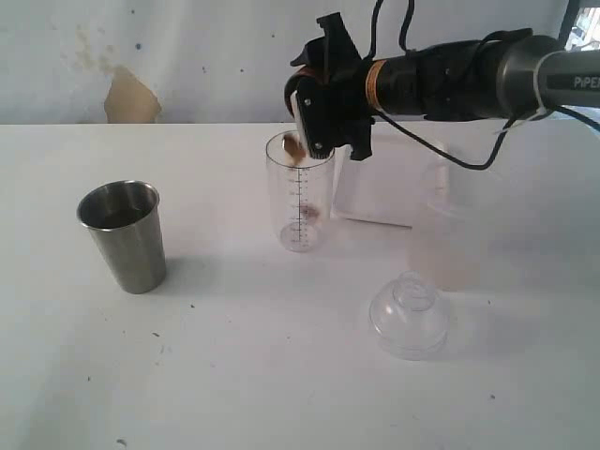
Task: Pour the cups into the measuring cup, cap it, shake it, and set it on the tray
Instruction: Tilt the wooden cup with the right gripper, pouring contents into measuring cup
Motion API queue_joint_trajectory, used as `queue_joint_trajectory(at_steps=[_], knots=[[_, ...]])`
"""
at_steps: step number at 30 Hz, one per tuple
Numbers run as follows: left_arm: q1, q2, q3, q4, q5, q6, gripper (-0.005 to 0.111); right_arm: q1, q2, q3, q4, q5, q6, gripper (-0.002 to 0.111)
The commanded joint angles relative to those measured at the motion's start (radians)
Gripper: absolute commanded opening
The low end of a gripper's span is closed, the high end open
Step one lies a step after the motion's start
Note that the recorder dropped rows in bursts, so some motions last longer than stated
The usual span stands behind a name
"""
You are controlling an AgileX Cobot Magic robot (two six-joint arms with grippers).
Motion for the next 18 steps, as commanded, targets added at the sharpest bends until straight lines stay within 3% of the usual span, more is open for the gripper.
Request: queue_joint_trajectory(at_steps=[1, 18], knots=[[-0.004, -0.004, 0.005, -0.005, -0.009, 0.000, 0.000, 0.000, -0.011, 0.003, 0.000, 0.006, -0.027, 0.000], [-0.004, -0.004, 0.005, -0.005, -0.009, 0.000, 0.000, 0.029, -0.020, 0.003, 0.000, 0.042, -0.125, 0.000]])
